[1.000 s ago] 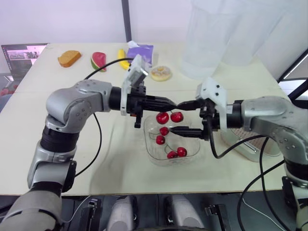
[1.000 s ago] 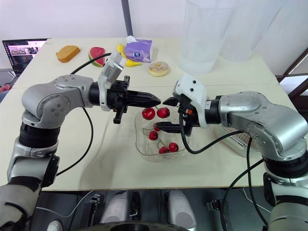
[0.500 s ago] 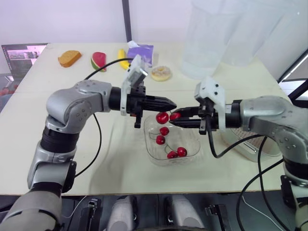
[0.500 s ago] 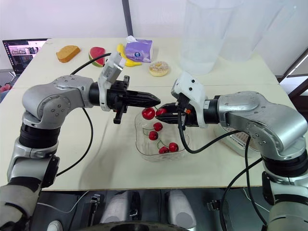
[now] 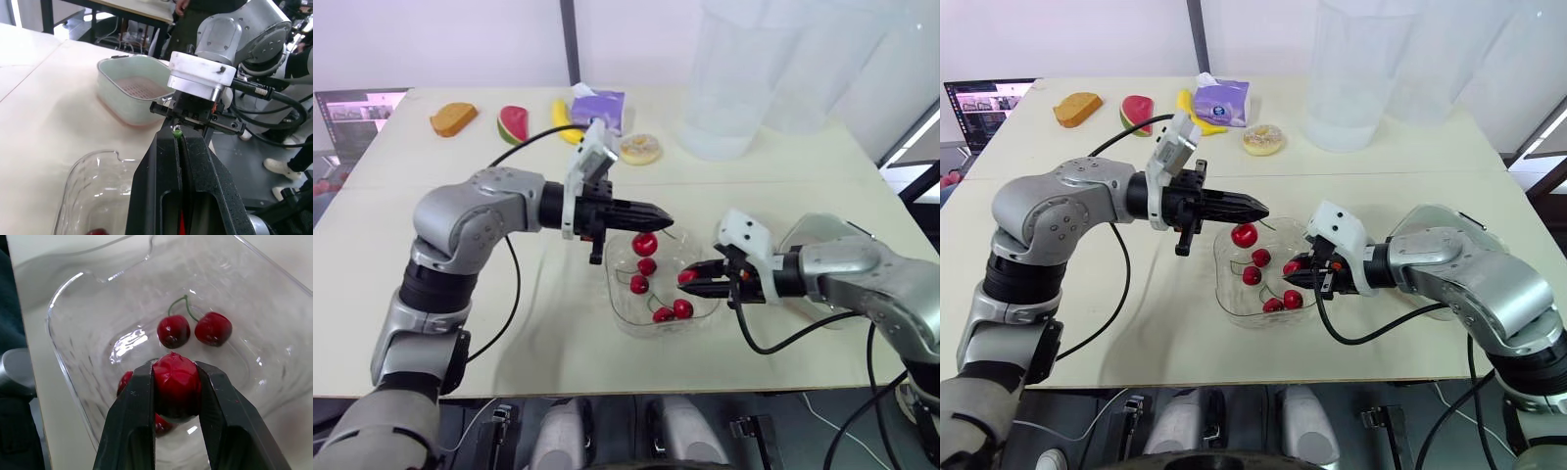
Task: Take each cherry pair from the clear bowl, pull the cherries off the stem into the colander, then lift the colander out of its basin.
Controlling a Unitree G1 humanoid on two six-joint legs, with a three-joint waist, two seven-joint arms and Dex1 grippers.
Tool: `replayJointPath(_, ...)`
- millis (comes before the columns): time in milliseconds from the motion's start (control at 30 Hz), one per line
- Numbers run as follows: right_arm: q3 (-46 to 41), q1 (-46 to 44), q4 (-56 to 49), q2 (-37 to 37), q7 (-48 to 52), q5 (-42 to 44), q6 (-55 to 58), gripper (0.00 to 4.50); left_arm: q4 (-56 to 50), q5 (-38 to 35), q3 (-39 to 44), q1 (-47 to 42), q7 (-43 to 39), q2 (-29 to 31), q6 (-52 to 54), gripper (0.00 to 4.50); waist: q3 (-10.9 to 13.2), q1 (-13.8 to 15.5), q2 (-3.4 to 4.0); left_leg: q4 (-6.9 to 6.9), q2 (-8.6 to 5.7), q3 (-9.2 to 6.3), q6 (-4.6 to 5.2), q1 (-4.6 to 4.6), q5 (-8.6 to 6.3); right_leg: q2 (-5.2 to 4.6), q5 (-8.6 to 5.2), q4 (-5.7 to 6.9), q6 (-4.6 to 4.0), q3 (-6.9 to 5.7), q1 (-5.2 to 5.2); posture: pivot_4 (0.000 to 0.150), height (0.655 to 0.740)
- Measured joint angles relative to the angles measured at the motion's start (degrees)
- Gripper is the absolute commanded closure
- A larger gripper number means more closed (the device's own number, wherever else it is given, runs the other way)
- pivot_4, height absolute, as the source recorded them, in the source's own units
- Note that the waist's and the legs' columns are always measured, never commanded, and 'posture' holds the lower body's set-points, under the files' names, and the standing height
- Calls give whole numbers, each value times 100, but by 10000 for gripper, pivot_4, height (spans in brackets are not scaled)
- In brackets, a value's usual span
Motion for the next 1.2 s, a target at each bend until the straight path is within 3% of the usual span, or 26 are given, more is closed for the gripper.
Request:
replayJointPath(167, -389, 17, -14, 2, 16, 191, 26, 33678, -9, -26, 5, 0, 46, 1, 3, 45000, 0, 16, 0, 0, -1, 0, -4, 0, 2, -1, 0, 0, 0, 0, 1, 1500, 7400)
replayJointPath(433, -2610, 447, -175, -565, -150, 972, 523, 33678, -87, -79, 87, 61, 118, 26, 13, 45000, 0, 131, 0, 0, -1, 0, -1, 0, 1, -2, 0, -4, 0, 0, 4, 1500, 7400)
replayJointPath(667, -4123, 2811, -16, -533, -709, -160, 515, 33678, -137, -261, 259, 126, 184, 31, 121, 45000, 0, 175, 0, 1, -5, 1, -18, 0, 10, 1, -1, -10, 3, 4, 13, 1500, 7400)
replayJointPath(933, -4341, 3277, 237, -146, -967, -773, 39, 33678, -134, -303, 249, 122, 179, 3, 121, 45000, -1, 137, 2, -7, 1, -1, -50, 10, 28, 24, 0, -6, 3, 13, 11, 1500, 7400)
replayJointPath(1033, -4346, 3271, 236, -118, -1007, -798, 18, 24040, -126, -301, 227, 119, 173, 3, 119, 45000, -1, 155, 2, -7, 0, -1, -49, 9, 28, 22, 0, -7, 3, 13, 12, 1500, 7400)
replayJointPath(1200, -4516, 3108, 247, -25, -1025, -706, 57, 708, -118, -298, 220, 118, 147, 3, 116, 45000, -1, 161, 2, -7, -1, -1, -49, 9, 28, 22, 0, -7, 3, 13, 12, 1500, 7400)
